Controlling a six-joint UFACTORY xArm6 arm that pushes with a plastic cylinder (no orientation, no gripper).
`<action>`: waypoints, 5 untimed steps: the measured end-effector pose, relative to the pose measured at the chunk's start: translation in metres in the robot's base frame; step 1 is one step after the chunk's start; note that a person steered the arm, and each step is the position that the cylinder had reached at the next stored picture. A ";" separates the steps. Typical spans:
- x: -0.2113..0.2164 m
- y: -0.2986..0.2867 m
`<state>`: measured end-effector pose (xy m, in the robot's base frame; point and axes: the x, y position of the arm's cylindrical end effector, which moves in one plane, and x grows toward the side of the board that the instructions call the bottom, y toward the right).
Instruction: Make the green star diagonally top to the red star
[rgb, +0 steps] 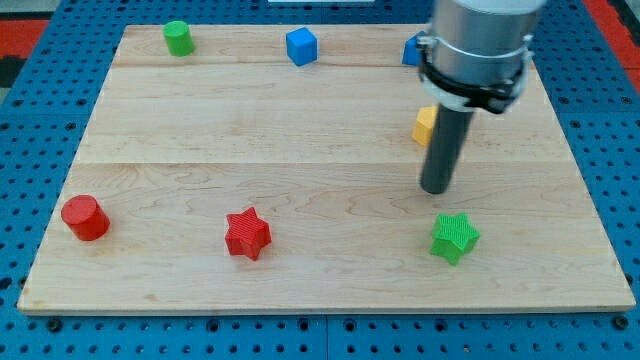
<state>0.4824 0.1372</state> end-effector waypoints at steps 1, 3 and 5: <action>0.019 0.061; 0.081 0.040; 0.043 -0.050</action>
<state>0.5258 0.0868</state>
